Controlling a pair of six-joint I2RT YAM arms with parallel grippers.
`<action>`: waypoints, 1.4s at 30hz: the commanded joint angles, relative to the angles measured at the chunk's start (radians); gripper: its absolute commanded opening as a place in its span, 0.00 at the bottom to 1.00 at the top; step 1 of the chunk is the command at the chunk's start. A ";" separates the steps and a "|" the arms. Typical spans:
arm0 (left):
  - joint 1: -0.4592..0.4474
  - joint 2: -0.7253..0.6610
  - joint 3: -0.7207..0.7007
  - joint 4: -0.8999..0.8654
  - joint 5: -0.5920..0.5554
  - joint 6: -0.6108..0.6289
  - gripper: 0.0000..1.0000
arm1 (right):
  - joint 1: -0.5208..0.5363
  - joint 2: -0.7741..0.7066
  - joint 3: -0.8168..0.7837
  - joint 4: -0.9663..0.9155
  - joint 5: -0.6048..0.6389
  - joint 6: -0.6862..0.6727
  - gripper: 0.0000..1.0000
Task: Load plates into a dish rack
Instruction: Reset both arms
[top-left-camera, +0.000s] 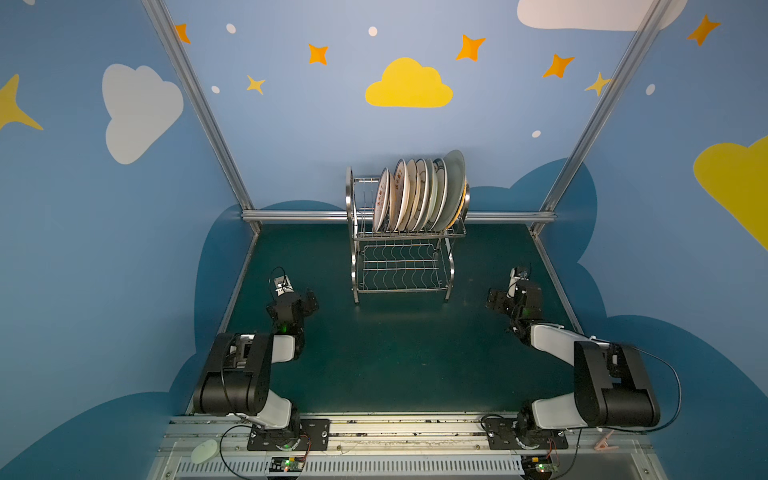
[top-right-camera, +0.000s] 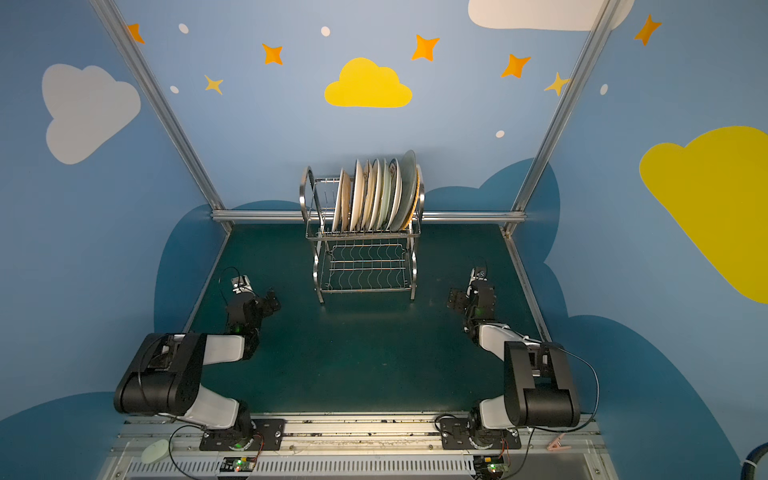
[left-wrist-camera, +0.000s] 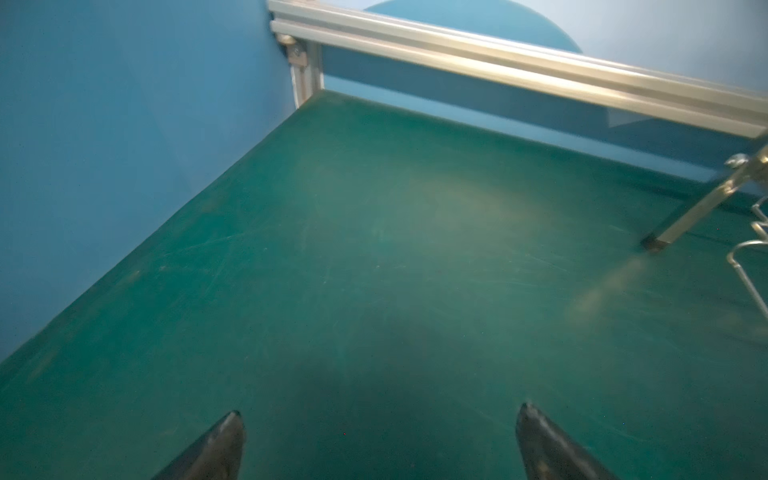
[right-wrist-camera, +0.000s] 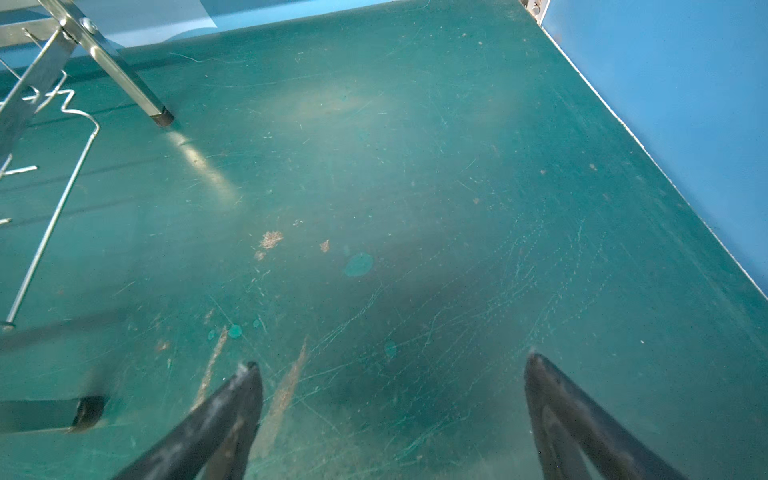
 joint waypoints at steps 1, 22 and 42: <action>-0.002 -0.011 0.017 -0.042 0.027 0.013 1.00 | -0.001 0.006 0.012 -0.007 0.008 -0.006 0.96; -0.003 -0.007 0.019 -0.041 0.026 0.017 1.00 | -0.001 0.006 0.012 -0.007 0.008 -0.006 0.96; -0.015 -0.005 0.023 -0.044 0.012 0.024 1.00 | 0.000 0.005 0.012 -0.007 0.009 -0.007 0.96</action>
